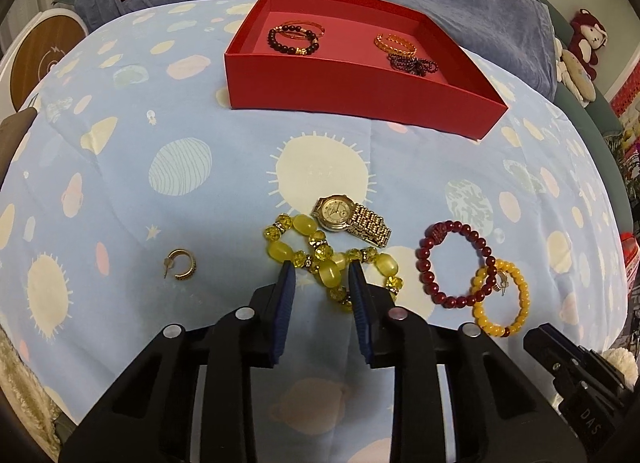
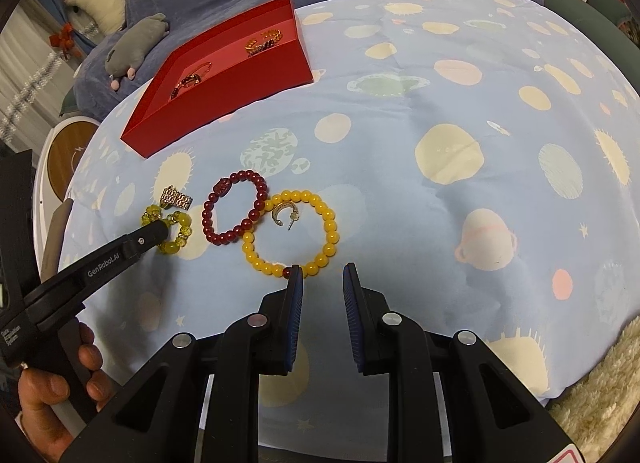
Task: Organize jewelry
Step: 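Grasp the yellow glass bead bracelet with the left gripper while the right gripper grasps the yellow bead bracelet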
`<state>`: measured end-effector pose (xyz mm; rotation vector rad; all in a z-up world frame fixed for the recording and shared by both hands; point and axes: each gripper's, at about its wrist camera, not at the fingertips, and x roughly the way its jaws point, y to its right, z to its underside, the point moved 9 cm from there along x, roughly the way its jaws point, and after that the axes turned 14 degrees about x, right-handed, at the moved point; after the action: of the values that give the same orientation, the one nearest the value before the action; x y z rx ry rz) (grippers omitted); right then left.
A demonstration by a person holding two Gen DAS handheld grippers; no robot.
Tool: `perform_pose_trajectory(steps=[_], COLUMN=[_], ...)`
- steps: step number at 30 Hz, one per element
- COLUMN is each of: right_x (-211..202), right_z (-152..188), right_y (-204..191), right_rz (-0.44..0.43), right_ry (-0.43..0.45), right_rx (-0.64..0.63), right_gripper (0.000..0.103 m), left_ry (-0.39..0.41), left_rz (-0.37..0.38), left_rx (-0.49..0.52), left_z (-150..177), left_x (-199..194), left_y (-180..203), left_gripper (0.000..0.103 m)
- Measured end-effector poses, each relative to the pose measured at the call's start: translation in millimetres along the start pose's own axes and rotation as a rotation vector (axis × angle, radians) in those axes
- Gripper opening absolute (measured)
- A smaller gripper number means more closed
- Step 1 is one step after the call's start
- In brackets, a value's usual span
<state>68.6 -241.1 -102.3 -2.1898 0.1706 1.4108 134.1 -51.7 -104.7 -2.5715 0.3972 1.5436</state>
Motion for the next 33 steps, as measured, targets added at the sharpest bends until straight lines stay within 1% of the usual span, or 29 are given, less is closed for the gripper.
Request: perform_pose_trajectory(steps=[1, 2, 3, 13, 17, 20, 21, 26, 33], right_x=[0.9, 2.2, 3.4, 17.5, 20.8, 21.9, 22.2, 12.9, -15.3], right_z=[-1.1, -2.4, -3.9, -15.0, -15.9, -15.9, -15.9, -14.3, -13.9], right_y=[-0.1, -0.5, -0.6, -4.2, -8.3, -9.0, -8.7, -11.7, -29.6], right_rz=[0.001, 0.002, 0.004, 0.027, 0.034, 0.031, 0.026, -0.005, -0.082], right_ry=[0.0, 0.001, 0.001, 0.005, 0.014, 0.012, 0.008, 0.024, 0.058], right_rx=[0.001, 0.001, 0.001, -0.012, -0.037, -0.039, -0.034, -0.024, -0.03], right_gripper=[0.022, 0.022, 0.022, 0.022, 0.022, 0.012, 0.008, 0.008, 0.008], left_ry=[0.0, 0.0, 0.0, 0.003, 0.001, 0.005, 0.005, 0.011, 0.033], left_rz=[0.0, 0.003, 0.003, 0.012, 0.018, 0.022, 0.024, 0.03, 0.04], left_rx=[0.007, 0.01, 0.01, -0.015, -0.029, -0.03, -0.03, -0.035, -0.045], left_z=[1.0, 2.4, 3.6, 17.3, 22.1, 23.8, 24.3, 25.9, 25.7], left_x=[-0.4, -0.9, -1.6, -13.3, -15.9, -18.1, -18.7, -23.4, -35.8], left_y=[-0.2, -1.0, -1.8, -15.4, -18.6, -18.5, -18.2, -18.2, -17.6], left_gripper=[0.018, 0.012, 0.01, 0.009, 0.009, 0.009, 0.01, 0.009, 0.009])
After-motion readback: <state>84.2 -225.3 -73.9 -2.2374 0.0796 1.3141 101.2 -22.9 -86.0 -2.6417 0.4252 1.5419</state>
